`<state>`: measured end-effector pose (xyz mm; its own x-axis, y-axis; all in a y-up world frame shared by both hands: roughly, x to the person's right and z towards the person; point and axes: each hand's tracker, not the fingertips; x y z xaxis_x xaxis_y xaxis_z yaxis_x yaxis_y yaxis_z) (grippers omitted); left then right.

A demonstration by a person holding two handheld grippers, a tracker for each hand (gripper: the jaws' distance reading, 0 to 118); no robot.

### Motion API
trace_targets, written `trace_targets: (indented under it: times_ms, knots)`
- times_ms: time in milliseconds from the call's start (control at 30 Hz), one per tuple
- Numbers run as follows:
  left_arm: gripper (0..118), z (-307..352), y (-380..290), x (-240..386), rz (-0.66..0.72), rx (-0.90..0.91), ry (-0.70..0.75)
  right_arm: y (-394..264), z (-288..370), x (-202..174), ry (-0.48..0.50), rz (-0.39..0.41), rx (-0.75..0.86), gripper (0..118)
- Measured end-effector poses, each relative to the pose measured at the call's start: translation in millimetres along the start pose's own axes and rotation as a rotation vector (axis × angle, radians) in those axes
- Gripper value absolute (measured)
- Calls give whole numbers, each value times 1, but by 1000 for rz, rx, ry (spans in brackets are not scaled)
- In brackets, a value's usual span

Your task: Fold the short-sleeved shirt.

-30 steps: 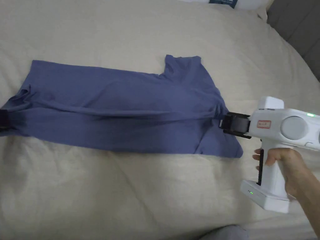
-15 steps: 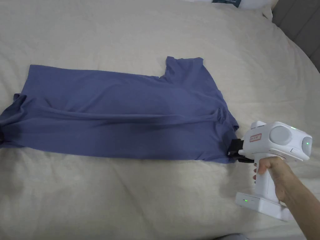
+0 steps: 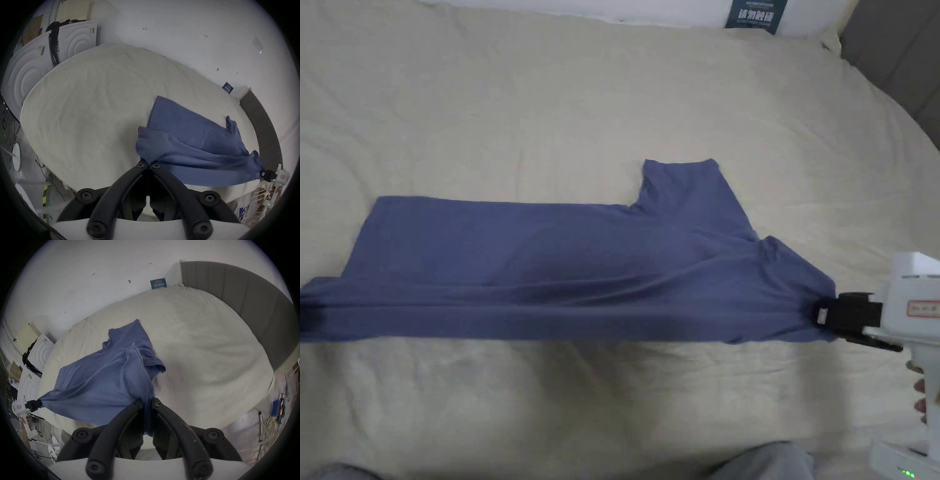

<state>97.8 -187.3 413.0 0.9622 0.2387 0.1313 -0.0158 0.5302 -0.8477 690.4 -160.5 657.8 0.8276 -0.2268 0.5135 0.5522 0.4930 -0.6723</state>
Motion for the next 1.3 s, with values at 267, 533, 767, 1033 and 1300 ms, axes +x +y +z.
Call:
trace_targets:
  times_ms: [267, 533, 767, 1033, 1300]
  knots:
    - [98, -27, -71, -15, 37, -129, 142, -73, -30, 20, -84, -75, -87, 53]
    - [118, 54, -21, 16, -86, 309, 134, -30, 50, -21, -176, 193, 274, 103]
    - [118, 101, -22, 97, -323, 794, 192, -27, 108, -83, -61, 227, 727, 118]
    - [107, 93, -53, 151, -391, 845, 39, -51, 101, -134, -23, 277, 878, 118]
    - [7, 81, -71, 168, -440, 801, 1, -60, 86, -148, 7, 295, 833, 26]
